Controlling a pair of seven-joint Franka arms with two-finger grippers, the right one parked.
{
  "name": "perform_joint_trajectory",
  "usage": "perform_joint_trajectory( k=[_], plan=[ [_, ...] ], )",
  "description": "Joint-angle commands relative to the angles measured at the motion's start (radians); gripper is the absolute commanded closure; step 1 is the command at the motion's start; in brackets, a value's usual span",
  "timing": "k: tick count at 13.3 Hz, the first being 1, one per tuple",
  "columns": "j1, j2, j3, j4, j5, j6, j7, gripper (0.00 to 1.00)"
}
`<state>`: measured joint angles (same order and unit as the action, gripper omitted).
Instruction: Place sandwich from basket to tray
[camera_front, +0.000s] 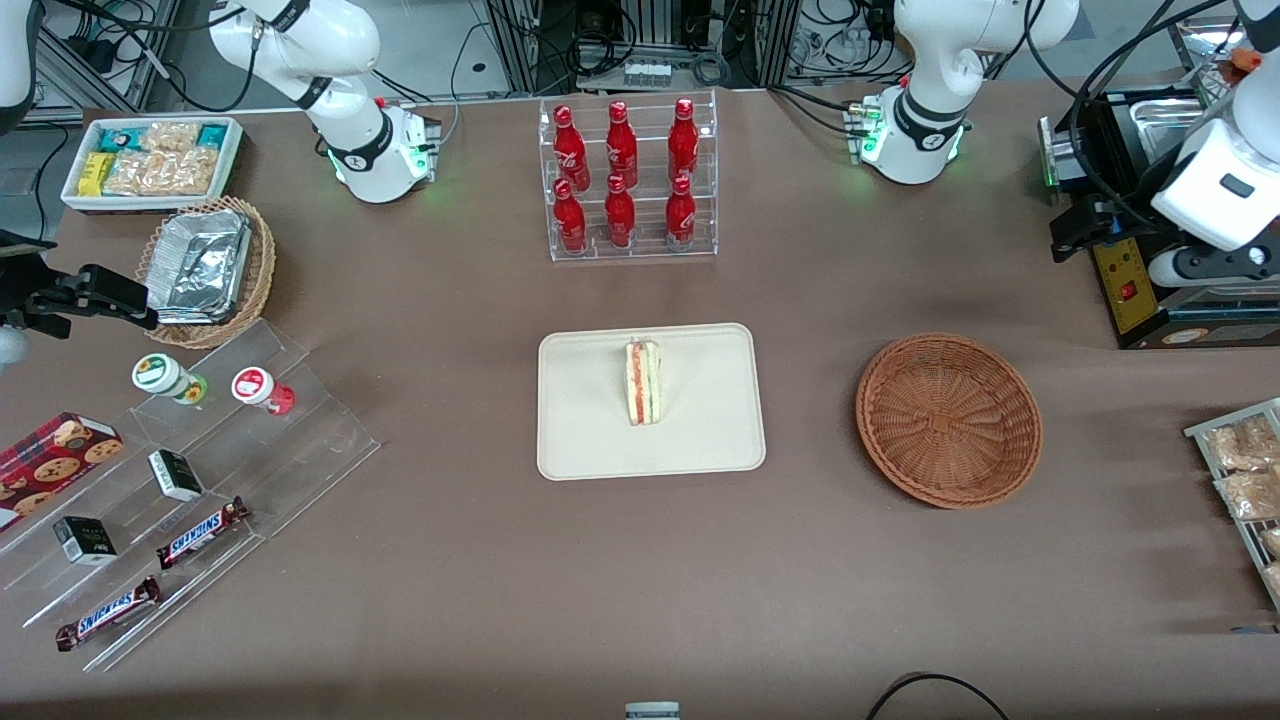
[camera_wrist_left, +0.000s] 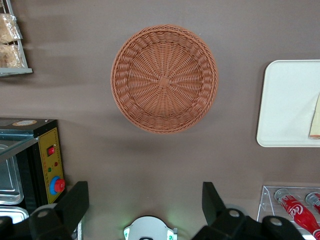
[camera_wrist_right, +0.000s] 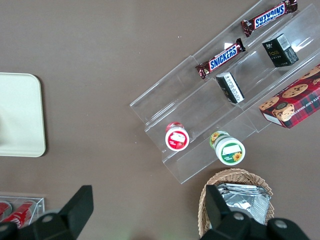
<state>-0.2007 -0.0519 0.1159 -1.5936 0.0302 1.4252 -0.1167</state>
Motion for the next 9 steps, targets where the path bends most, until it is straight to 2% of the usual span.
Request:
perform_joint_trajectory(
  k=[1,4,6,9],
  plan=[
    [0.023,-0.014,-0.012,0.003,-0.015,0.018,0.040,0.00],
    [0.030,0.000,0.002,0.018,-0.015,0.020,0.060,0.00],
    [0.044,0.010,0.005,0.038,-0.010,0.017,0.142,0.00],
    [0.044,0.024,0.005,0.038,-0.009,0.018,0.108,0.00]
  ],
)
